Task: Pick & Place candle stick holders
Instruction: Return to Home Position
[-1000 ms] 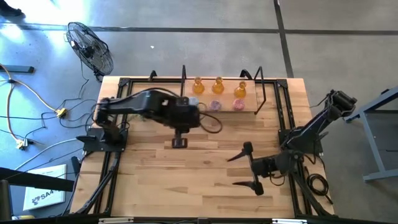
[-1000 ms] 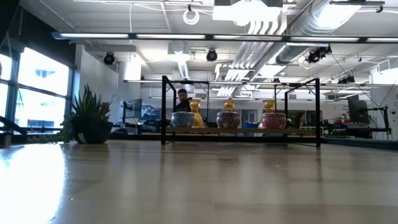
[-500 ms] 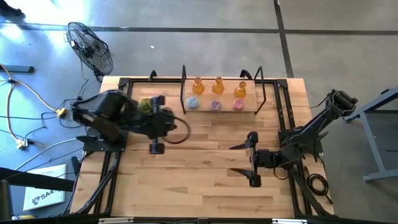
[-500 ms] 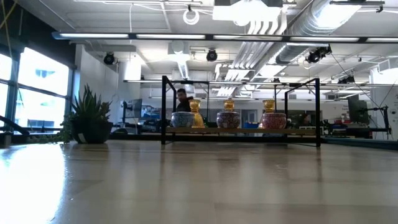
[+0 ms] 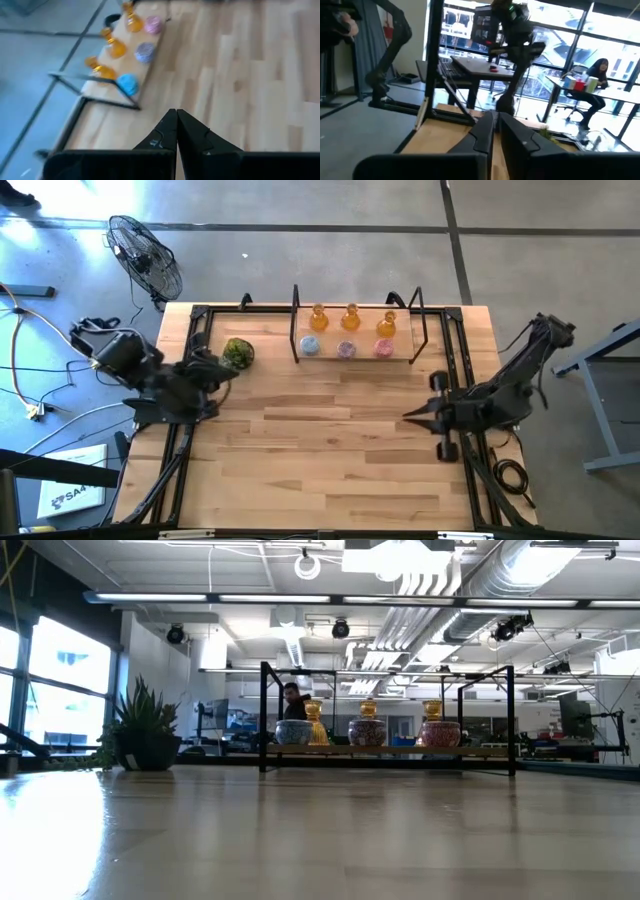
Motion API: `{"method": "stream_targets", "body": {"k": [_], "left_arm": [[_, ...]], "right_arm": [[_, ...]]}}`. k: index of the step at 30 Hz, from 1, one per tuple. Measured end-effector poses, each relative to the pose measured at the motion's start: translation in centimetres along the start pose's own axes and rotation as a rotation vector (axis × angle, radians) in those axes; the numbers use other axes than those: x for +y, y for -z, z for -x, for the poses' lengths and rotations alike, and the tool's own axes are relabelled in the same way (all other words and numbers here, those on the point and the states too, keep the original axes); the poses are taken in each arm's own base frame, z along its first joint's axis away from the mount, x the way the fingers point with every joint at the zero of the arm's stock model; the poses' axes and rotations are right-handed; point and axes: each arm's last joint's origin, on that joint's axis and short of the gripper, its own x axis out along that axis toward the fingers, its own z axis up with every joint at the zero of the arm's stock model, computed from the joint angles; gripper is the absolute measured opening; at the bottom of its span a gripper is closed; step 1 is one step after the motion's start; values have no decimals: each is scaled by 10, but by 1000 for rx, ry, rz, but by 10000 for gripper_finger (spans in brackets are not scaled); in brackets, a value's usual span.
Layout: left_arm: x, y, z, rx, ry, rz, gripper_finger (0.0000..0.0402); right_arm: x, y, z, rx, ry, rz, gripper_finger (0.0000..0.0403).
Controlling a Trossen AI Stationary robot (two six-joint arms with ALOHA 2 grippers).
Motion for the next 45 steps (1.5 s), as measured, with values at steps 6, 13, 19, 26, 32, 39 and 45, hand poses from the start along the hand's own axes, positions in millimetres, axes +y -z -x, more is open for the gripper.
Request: {"method": "stream_targets", "body": {"k": [6,13,19,26,32,39,45], "left_arm": [[15,58,-8,-195,137,58,0],[30,118,-31,-420,208,160,0],[34,152,-47,-537,237,209,0],[14,184,-83,-552,267,200,0],[-1,200,-104,-589,340,196,0],[-14,218,-123,-638,436,172,0],[-19,230,-133,-680,478,147,0]], "right_arm": [[-31,-10,39,-1,-3,8,4],[-81,-4,95,-14,-43,-74,2],[-100,20,122,14,-113,-131,1],[-88,66,123,-43,-220,-103,0],[-66,94,109,-29,-282,-62,0],[-48,123,99,-38,-345,-68,0],[-37,145,94,-29,-381,-102,0]]}}
